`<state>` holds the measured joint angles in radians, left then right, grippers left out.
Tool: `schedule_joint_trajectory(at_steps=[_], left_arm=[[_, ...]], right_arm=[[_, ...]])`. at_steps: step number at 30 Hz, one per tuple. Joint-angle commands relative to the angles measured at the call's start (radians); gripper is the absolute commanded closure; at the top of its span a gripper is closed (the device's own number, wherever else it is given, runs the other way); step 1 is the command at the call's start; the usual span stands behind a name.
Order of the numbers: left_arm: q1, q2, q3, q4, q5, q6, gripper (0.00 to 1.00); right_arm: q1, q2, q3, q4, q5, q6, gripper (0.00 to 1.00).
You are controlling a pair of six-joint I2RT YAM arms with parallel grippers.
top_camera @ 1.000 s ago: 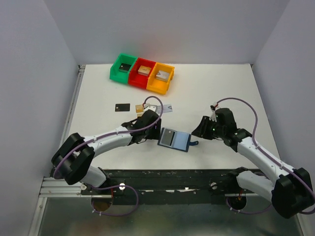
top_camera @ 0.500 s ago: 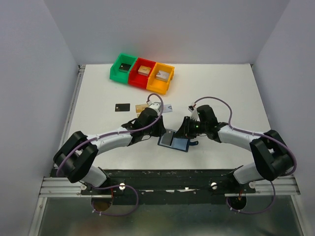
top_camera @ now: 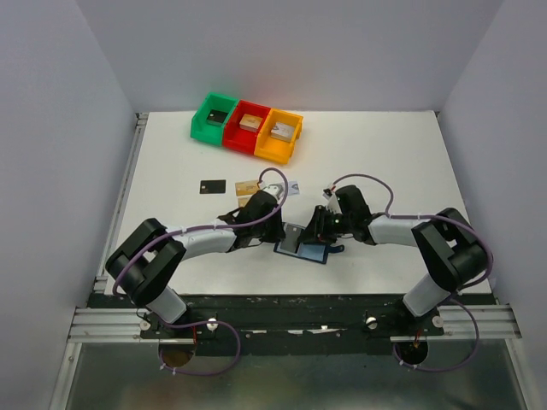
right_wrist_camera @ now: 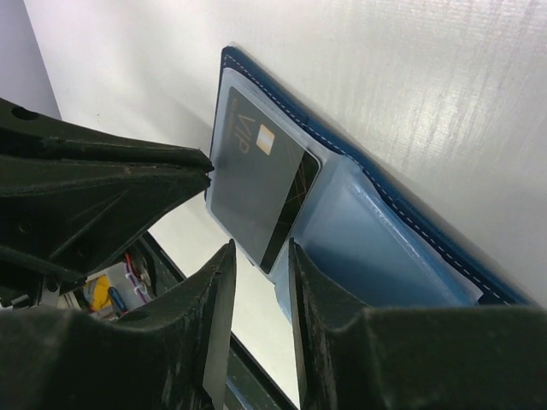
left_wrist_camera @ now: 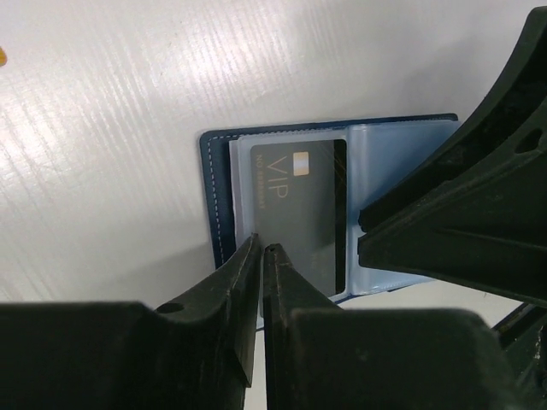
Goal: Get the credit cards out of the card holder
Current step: Remove the credit card from the card holder.
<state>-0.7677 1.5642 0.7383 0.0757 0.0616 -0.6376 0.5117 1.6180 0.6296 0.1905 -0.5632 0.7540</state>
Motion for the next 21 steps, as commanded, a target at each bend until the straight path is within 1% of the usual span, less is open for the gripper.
schedule_joint_trajectory(at_steps=[1, 4, 5, 13, 15, 21], left_arm=[[0.001, 0.014, 0.006, -0.056, -0.054, -0.014, 0.8], [0.001, 0.016, 0.004, -0.074, -0.054, -0.019, 0.8], [0.001, 0.02, 0.006, -0.074, -0.083, -0.02, 0.8], [-0.001, 0.034, 0.003, -0.097, -0.08, -0.03, 0.81], [-0.002, 0.034, 0.003, -0.099, -0.077, -0.03, 0.83], [-0.007, 0.017, -0.005, -0.096, -0.082, -0.03, 0.85]], right_arm=[[0.008, 0.031, 0.01, 0.023, 0.017, 0.005, 0.61], [0.008, 0.043, 0.015, 0.017, 0.026, 0.002, 0.6], [0.008, 0.046, 0.016, 0.014, 0.028, 0.001, 0.6], [0.008, 0.059, 0.03, -0.013, 0.046, -0.004, 0.59], [0.008, 0.063, 0.038, -0.026, 0.049, -0.013, 0.59], [0.008, 0.074, 0.082, -0.117, 0.086, -0.073, 0.59]])
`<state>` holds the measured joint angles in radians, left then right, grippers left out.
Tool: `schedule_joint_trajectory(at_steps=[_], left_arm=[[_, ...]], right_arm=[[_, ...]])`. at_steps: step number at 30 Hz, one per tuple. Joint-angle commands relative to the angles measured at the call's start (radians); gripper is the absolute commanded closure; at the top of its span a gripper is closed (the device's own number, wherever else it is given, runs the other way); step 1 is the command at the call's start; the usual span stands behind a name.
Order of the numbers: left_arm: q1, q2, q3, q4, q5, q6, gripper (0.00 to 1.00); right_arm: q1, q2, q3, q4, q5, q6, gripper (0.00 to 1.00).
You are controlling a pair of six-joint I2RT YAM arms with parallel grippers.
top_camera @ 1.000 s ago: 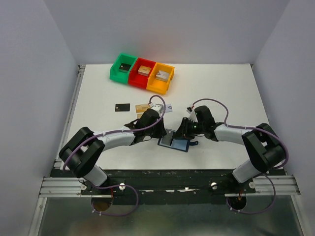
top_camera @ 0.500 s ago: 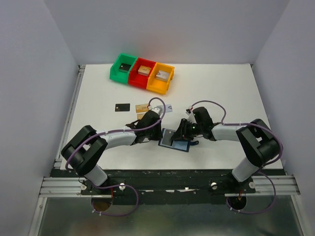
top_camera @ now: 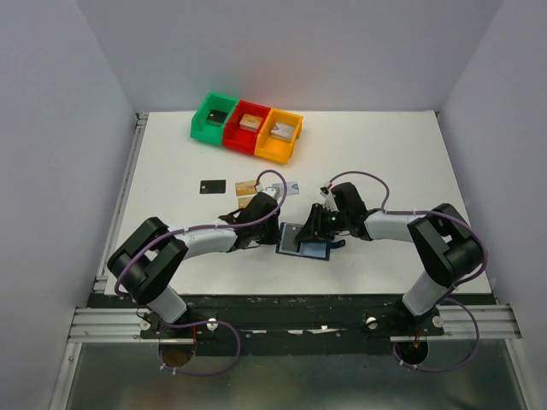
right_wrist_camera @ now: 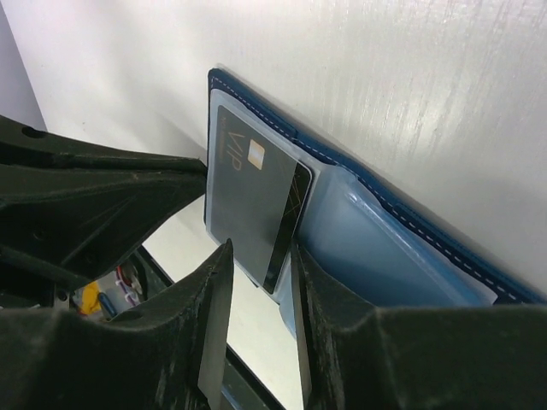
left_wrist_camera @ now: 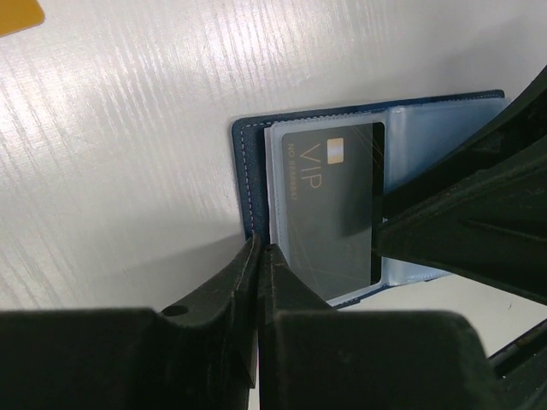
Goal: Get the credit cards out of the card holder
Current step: Remove the credit card from the card holder.
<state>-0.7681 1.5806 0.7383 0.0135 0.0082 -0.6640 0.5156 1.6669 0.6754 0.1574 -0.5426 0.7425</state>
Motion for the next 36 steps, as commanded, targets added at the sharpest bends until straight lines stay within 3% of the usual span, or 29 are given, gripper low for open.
schedule_joint_trajectory(at_steps=[1, 10, 14, 25, 36], left_arm=[[-0.007, -0.004, -0.01, -0.032, -0.028, -0.005, 0.85], [-0.007, -0.112, -0.037, -0.018, -0.063, -0.002, 0.85], [-0.005, -0.14, -0.036, 0.06, -0.028, 0.017, 0.84], [-0.005, -0.022, 0.003, 0.138, 0.085, 0.02, 0.84], [-0.005, 0.027, 0.022, 0.096, 0.062, 0.011, 0.87]], right_arm=[[0.004, 0.028, 0.05, -0.1, 0.072, -0.077, 0.58], [0.004, 0.018, 0.078, -0.14, 0.075, -0.111, 0.56], [0.004, 0.01, 0.079, -0.145, 0.073, -0.109, 0.56], [0.004, -0.012, 0.059, -0.102, 0.049, -0.057, 0.55], [0.004, -0.002, 0.061, -0.101, 0.05, -0.051, 0.55]])
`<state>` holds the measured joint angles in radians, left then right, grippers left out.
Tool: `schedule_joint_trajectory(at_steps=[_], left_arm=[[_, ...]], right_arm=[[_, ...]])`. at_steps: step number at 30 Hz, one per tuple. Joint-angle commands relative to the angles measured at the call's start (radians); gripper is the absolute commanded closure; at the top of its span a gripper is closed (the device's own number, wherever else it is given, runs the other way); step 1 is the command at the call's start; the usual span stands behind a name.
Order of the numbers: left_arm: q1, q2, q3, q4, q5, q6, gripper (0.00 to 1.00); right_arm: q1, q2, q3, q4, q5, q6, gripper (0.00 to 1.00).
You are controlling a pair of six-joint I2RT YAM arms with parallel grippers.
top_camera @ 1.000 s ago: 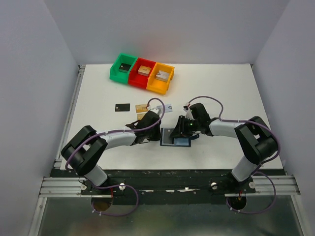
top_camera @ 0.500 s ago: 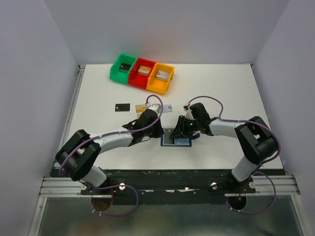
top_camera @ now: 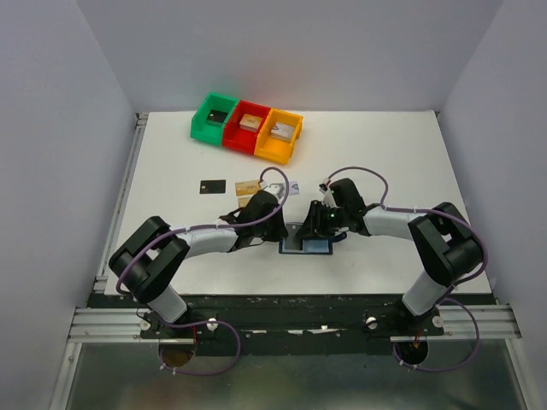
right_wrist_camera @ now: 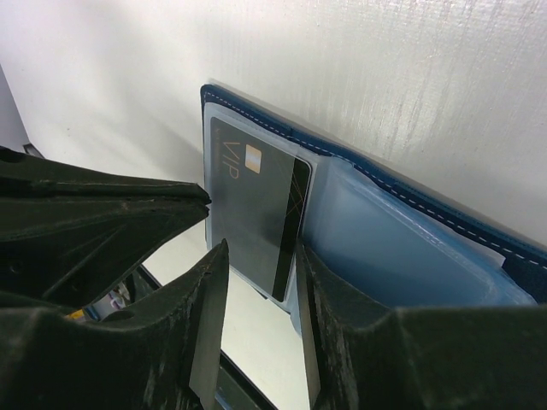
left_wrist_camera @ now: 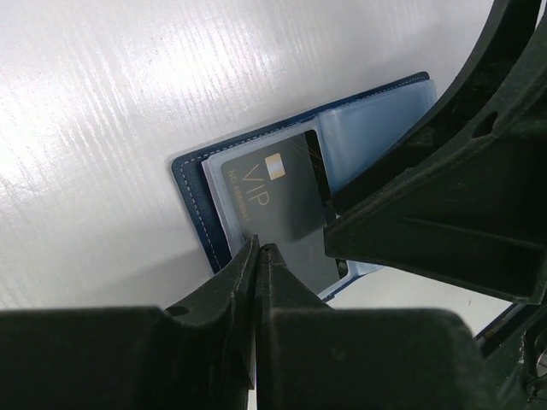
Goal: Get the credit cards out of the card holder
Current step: Remove the credit card from the card holder.
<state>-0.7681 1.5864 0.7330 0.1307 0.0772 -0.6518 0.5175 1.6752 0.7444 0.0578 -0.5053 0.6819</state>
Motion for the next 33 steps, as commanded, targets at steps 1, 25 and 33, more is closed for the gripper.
schedule_joint_trajectory(at_steps=[1, 25, 33], left_arm=[[-0.005, 0.027, 0.034, -0.041, -0.014, -0.008, 0.9], [-0.005, 0.087, 0.039, -0.108, -0.044, -0.034, 0.97], [-0.005, 0.078, 0.019, -0.071, -0.027, -0.039, 0.97]], right_arm=[[0.003, -0.006, -0.008, 0.0, 0.011, 0.011, 0.55], [0.003, 0.023, -0.06, 0.198, -0.088, 0.099, 0.61], [0.003, 0.067, -0.096, 0.329, -0.148, 0.146, 0.62]])
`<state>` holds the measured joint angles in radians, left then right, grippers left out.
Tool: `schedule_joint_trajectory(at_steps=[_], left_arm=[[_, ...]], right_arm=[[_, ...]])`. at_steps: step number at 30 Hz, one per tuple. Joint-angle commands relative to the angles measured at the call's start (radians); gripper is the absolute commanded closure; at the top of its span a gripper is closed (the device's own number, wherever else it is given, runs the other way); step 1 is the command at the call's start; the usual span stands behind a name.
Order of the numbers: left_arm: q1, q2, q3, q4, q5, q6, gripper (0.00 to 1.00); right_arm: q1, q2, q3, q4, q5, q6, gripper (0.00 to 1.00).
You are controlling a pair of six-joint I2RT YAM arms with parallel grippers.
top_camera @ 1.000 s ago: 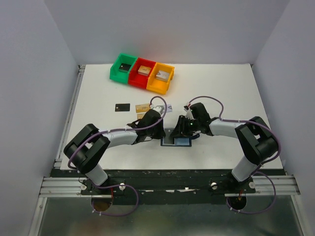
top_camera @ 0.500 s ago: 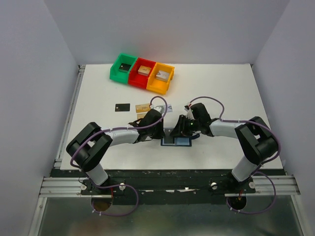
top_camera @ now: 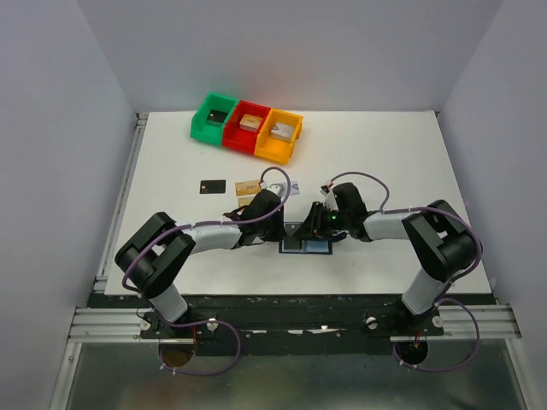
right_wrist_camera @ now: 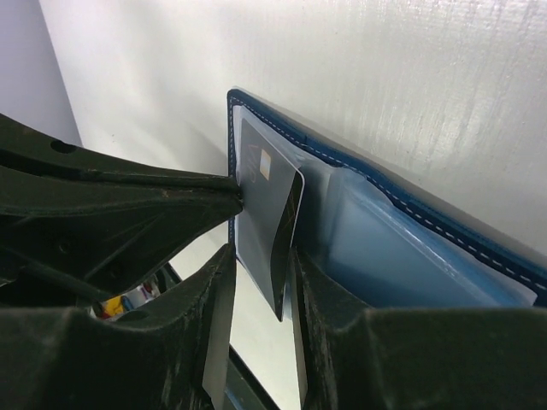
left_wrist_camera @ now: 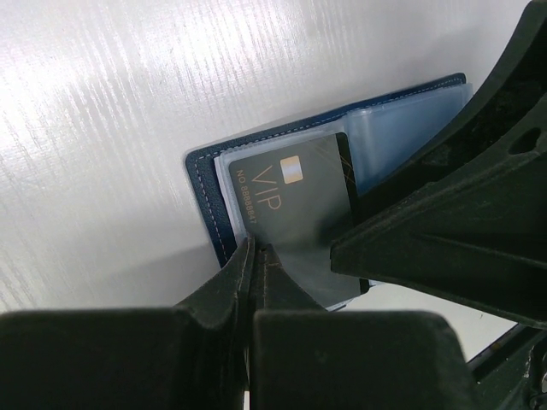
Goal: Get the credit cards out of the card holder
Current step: Remove the credit card from the card holder.
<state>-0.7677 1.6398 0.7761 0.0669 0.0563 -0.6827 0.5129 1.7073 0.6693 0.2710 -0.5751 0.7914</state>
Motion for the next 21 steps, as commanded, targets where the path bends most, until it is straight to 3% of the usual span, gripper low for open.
schedule_joint_trajectory(at_steps=[1, 9, 21], left_arm=[[-0.005, 0.022, -0.026, -0.003, -0.003, -0.008, 0.97], [-0.005, -0.037, -0.026, -0.004, -0.015, 0.006, 0.91], [-0.004, -0.124, -0.024, -0.053, -0.047, 0.029, 0.85]], right_arm=[[0.007, 0.041, -0.022, 0.117, -0.08, 0.037, 0.63], [0.006, 0.071, -0.033, 0.111, -0.062, 0.029, 0.75], [0.004, 0.068, -0.023, 0.082, -0.043, 0.016, 0.77]])
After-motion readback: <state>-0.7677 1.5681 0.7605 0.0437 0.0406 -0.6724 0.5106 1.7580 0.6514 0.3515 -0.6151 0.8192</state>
